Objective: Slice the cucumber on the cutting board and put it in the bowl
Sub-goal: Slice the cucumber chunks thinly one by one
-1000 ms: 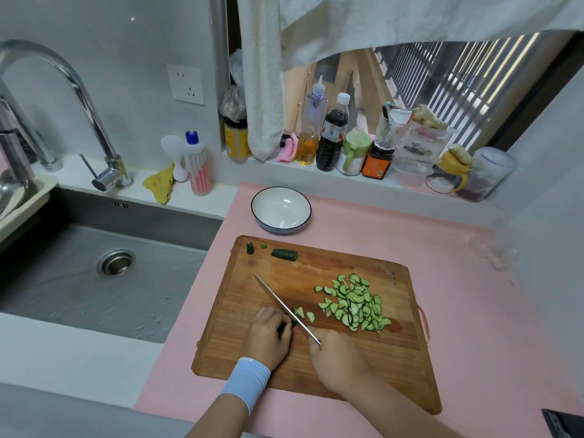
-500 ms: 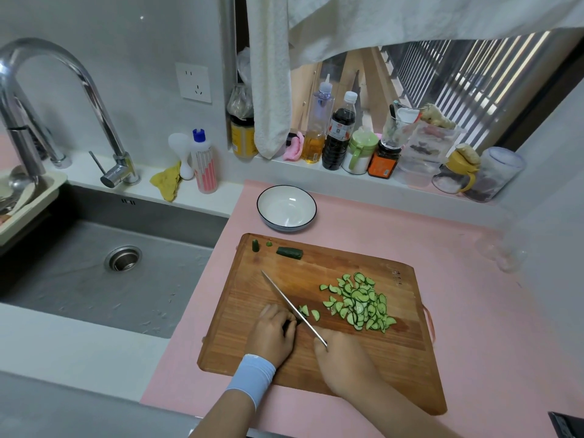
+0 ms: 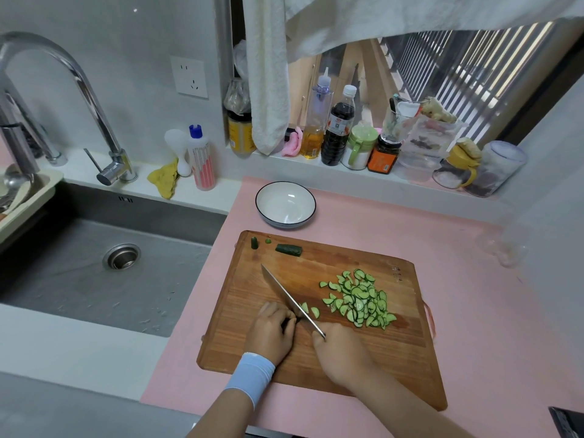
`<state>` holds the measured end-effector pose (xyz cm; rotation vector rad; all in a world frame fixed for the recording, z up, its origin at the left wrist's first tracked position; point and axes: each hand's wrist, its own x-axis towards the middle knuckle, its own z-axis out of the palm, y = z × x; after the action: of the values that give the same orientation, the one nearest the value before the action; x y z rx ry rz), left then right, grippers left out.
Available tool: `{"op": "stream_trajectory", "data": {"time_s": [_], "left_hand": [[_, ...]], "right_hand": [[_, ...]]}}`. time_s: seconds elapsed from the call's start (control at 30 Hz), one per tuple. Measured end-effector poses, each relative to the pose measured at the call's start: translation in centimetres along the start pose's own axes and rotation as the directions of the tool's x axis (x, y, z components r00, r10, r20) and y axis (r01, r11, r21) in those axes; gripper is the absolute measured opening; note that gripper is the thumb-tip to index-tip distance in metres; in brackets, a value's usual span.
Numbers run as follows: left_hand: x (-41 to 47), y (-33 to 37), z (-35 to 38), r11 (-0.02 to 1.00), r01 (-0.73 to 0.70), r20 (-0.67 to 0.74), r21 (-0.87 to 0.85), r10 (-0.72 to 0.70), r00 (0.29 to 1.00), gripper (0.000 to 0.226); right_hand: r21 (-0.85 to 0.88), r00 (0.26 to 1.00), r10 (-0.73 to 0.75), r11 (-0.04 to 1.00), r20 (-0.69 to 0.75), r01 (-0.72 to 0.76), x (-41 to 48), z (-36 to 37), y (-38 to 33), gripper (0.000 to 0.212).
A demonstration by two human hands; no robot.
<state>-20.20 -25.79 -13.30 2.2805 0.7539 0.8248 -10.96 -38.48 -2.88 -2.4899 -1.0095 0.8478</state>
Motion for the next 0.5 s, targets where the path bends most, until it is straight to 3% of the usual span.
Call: {"op": "stream_trajectory", "data": {"time_s": [0.3, 0.5], "left_hand": [[-0.25, -0.21, 0.04, 0.999, -0.033, 0.012, 0.024, 0.033, 0.999, 0.004], [-0.10, -0.01, -0.01, 1.000, -0.013, 0.011, 0.020, 0.013, 1.000, 0.014]], "right_hand": [[-0.012, 1.000, 0.012, 1.000, -0.001, -0.012, 0.73, 0.30, -0.03, 0.030], [-0.022, 1.000, -0.018, 1.000, -0.009, 0.017, -0.10, 0.00, -0.11, 0.024]]}}
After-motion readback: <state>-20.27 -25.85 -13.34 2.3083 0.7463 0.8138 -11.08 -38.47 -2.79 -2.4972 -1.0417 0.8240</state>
